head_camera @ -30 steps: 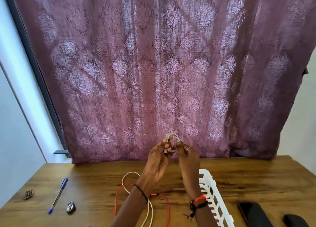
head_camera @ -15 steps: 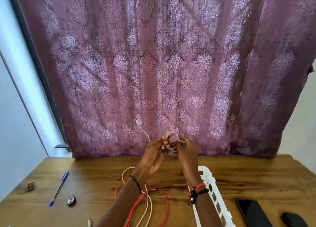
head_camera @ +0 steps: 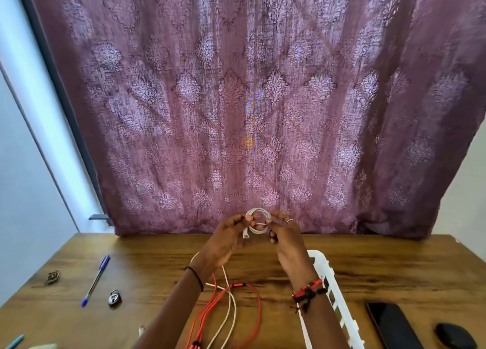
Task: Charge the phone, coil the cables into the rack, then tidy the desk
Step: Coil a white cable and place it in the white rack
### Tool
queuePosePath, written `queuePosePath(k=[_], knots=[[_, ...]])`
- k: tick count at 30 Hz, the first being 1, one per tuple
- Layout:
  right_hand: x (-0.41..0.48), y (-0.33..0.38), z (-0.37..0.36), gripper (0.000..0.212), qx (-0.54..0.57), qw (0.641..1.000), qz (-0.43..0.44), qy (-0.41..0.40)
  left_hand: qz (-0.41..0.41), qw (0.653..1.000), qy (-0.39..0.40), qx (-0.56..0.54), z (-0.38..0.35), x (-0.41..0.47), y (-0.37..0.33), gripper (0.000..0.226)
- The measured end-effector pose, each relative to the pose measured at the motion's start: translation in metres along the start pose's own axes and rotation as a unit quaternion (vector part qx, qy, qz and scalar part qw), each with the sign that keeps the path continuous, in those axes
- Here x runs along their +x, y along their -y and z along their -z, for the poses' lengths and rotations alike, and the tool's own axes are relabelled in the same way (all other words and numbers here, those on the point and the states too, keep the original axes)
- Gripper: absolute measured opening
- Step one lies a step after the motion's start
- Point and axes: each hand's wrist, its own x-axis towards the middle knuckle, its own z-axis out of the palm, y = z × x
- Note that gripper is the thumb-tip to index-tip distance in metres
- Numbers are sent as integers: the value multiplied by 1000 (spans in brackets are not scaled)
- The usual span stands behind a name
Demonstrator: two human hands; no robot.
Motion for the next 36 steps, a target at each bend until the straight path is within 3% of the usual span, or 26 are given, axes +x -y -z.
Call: queuePosePath(k=[4, 8, 15, 19, 22, 28, 31, 34, 36], knots=[[5, 1, 0, 28, 110, 989, -87, 44, -3, 999, -33, 10, 6, 2, 6, 15], [5, 6, 0, 26, 104, 985, -117, 73, -30, 998, -58, 18, 3, 4, 12, 15], [11, 2, -2, 48, -35, 999, 20, 24, -113, 985, -113, 64, -6, 10, 15, 18], [0, 0, 2, 14, -52, 996, 37, 56, -141, 978, -129, 81, -2, 13, 18, 27], [-5, 0, 5, 8, -59, 994, 41, 79, -162, 971, -133, 118, -2, 13, 20, 20], [3, 1, 18, 35, -226, 962, 88, 128, -146, 969, -176, 89, 7, 17, 21, 18], [7, 7, 25, 45, -253, 948, 77, 178, -137, 968, -192, 87, 8, 18, 17, 19], [9, 11, 30, 38, -276, 932, 81, 221, -121, 972, -194, 50, 11, 19, 16, 15], [11, 13, 31, 24, -291, 931, 110, 191, -114, 974, -195, 25, 11, 20, 17, 14]])
